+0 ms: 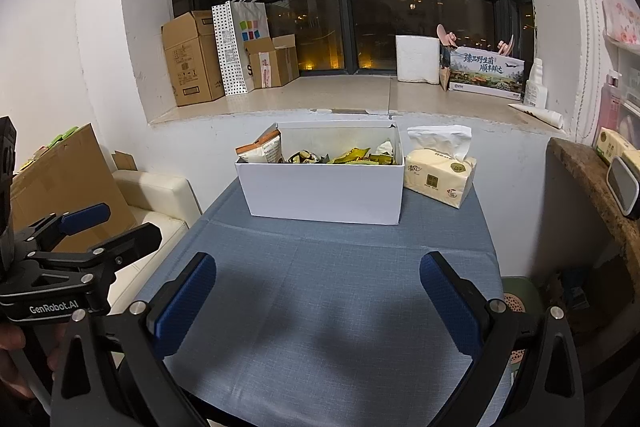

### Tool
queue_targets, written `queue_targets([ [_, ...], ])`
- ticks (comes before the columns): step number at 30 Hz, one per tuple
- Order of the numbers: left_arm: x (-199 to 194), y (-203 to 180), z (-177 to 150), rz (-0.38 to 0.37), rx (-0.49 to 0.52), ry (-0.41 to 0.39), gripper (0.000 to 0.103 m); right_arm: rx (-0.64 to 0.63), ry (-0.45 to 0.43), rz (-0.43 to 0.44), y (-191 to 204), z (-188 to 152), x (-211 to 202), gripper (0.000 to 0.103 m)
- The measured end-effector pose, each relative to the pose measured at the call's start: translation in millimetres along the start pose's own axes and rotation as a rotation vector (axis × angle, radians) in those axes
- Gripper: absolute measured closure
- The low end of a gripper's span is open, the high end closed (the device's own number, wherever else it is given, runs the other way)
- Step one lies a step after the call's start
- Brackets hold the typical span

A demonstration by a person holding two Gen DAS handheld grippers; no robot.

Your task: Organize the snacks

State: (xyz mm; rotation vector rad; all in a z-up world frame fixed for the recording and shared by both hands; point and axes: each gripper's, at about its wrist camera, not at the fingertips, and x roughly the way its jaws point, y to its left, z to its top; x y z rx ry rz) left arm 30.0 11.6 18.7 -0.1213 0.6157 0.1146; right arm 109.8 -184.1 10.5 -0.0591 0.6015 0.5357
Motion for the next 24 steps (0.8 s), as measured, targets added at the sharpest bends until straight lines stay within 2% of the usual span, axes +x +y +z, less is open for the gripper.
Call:
queue_targets([
  [24, -1.7, -2.7, -3.4, -0.013, 0.002, -0.002, 0.0, 0.004, 0.004, -0.003, -0.7, -0.7, 0.8, 0.0],
])
